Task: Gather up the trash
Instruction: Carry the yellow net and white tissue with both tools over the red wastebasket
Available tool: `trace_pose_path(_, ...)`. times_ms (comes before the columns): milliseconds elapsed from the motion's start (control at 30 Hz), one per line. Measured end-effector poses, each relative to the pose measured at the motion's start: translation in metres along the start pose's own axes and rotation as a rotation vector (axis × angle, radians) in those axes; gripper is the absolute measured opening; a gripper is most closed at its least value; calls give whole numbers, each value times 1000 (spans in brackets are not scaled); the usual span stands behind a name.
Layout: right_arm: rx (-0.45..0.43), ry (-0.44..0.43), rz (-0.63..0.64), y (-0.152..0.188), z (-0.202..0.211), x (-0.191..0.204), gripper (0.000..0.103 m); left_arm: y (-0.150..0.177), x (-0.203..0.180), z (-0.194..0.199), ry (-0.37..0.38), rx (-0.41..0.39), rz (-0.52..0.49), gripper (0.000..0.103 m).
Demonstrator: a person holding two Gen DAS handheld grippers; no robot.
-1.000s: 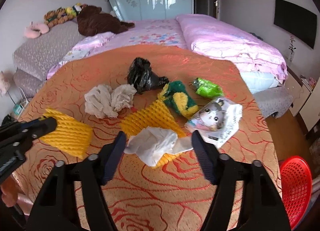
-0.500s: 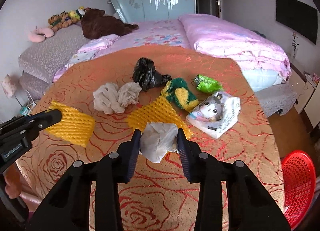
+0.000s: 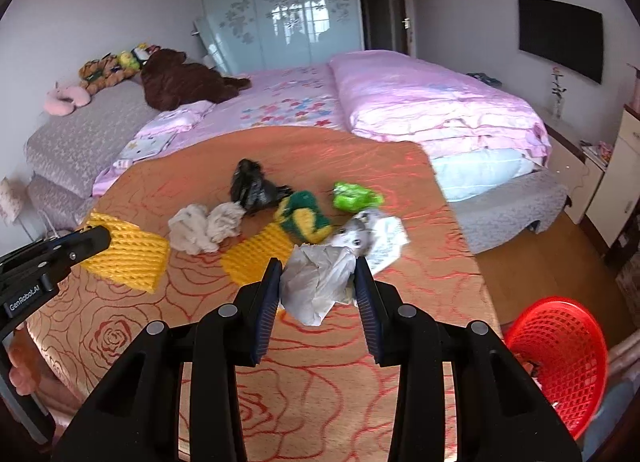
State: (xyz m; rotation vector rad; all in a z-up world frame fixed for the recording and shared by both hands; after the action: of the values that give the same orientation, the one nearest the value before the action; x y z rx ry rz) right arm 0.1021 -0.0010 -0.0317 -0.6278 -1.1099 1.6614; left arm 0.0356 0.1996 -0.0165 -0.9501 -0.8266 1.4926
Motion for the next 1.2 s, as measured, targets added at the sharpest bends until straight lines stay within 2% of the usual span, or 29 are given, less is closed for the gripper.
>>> trace_pose_path(533,-32,112,-64,-5,28,-57,36,-11,-50,-15,79,-9,-45,10)
trace_pose_path(1200,-52,246,-100,2,62,-117,36,-9,-108,-29,196,19,-86,10)
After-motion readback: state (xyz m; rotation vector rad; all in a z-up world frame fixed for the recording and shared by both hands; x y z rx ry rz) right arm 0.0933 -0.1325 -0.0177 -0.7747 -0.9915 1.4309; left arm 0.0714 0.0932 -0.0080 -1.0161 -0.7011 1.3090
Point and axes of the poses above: each gripper's, at about its wrist camera, not at the fingertips, and z roughly against the way its jaws point, x to its left, y to its underside, the point moved 2 cm from there along -z, roughly the way its jaws point, and after that the axes turned 13 degrees about -x, right-handed, at the moved point
